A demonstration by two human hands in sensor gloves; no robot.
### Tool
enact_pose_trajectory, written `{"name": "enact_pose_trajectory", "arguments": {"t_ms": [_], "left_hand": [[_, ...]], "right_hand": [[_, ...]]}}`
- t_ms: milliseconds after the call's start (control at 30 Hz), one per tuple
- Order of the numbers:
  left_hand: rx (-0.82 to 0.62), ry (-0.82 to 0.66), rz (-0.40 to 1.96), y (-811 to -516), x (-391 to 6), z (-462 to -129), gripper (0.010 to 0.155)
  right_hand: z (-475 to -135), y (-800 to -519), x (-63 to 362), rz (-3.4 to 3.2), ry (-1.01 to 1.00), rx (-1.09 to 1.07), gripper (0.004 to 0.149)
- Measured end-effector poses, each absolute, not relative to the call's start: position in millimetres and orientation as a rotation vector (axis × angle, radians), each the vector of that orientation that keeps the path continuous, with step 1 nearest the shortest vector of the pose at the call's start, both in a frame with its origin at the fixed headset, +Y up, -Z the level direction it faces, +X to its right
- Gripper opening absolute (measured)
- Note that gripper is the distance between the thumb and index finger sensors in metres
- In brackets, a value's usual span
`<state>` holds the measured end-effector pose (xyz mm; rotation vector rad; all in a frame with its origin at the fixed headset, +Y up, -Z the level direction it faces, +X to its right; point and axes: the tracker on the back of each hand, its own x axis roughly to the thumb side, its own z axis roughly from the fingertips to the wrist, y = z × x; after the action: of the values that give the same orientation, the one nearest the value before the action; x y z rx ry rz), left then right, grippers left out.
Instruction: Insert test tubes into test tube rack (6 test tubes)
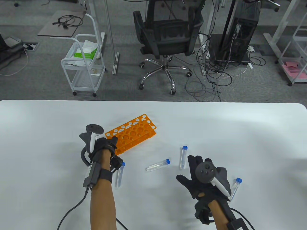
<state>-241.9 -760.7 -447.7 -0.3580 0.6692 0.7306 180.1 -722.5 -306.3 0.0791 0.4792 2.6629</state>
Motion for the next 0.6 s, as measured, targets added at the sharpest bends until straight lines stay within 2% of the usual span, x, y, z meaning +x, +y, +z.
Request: {"name": "enact_pose_trajectory", "arguments": {"t_ms": [233, 600], "left_hand": [[-0.38, 0.644, 0.754, -757.7, -235.8, -452.1, 0.058], [-0.298, 0.568, 0.997, -743.0, -234.5, -450.6, 0.057]], "right_hand": [[-307.0, -722.5, 180.8, 2.665, 0.483, 0.07, 0.095], [-307.5, -721.4, 182.1, 2.665, 0.475, 0.062, 0.095]]}}
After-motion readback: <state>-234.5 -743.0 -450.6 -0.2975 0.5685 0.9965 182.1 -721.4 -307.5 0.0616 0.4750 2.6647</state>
